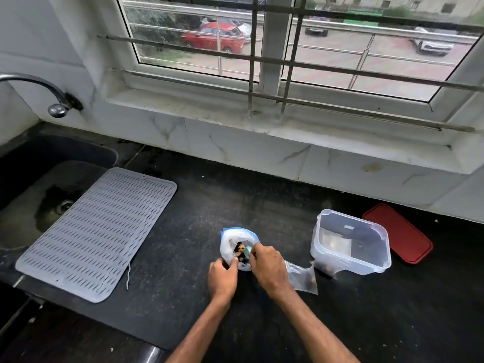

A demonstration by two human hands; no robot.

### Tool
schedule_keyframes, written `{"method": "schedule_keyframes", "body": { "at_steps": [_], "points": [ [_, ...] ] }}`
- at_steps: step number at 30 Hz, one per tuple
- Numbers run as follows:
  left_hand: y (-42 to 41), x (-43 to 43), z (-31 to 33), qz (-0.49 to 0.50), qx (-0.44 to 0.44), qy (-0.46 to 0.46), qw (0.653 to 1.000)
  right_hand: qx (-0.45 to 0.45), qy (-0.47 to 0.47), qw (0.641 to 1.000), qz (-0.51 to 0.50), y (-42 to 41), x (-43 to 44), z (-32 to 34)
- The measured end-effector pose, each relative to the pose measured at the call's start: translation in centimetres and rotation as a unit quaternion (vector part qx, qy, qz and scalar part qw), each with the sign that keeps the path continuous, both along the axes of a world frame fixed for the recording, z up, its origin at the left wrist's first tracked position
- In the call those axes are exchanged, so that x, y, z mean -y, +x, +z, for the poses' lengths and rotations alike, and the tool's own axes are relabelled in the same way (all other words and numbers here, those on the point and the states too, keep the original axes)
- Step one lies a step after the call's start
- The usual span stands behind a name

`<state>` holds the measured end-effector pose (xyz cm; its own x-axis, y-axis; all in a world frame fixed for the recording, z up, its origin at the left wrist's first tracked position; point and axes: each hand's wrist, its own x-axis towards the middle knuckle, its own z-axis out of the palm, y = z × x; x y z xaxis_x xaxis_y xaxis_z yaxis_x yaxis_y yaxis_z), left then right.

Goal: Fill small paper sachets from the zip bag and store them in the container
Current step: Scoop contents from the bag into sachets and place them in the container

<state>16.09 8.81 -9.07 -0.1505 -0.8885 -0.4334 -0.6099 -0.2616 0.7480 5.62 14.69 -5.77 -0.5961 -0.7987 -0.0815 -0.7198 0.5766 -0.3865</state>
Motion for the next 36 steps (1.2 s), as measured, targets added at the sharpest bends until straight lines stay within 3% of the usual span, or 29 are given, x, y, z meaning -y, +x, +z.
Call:
{"method": "schedule_keyframes", "body": {
  "at_steps": [6,12,17,24,27,29,31,34,36],
  "points": [
    [-0.2,0.3,-0.6,0.018,-0.131,0.079,0.988,0.028,0.004,0.999,-0.043,0.6,0.5,-0.4],
    [0.2,0.8,0.9,-0.001,-0.243,0.126,0.962,0.158,-0.049,0.977,-0.137,1.3,1.0,-1.0],
    [0.9,1.3,1.1,-0.031,-0.212,0.128,0.968,0.314,-0.115,0.909,-0.247,1.1,1.1,-1.0],
    [0.8,1.9,1.2,-0.095,-0.169,0.125,0.973,0.355,-0.137,0.880,-0.285,1.3,1.3,-1.3],
    [1.0,2.5,1.1,-0.112,-0.159,0.116,0.974,0.460,-0.152,0.812,-0.326,1.2,1.3,-1.3],
    [1.2,2.8,1.0,-0.133,-0.143,0.109,0.975,0.491,-0.148,0.788,-0.341,1.1,0.9,-1.3],
    [1.2,3.2,0.9,-0.163,-0.127,0.093,0.974,0.470,-0.152,0.800,-0.340,1.1,1.0,-1.5],
    [1.5,3.9,0.7,-0.194,-0.098,0.071,0.974,0.399,-0.148,0.846,-0.320,1.4,1.6,-1.4],
    [1.6,4.1,0.8,-0.181,-0.104,0.091,0.974,0.417,-0.168,0.830,-0.331,1.6,1.9,-1.2]
  ]
}}
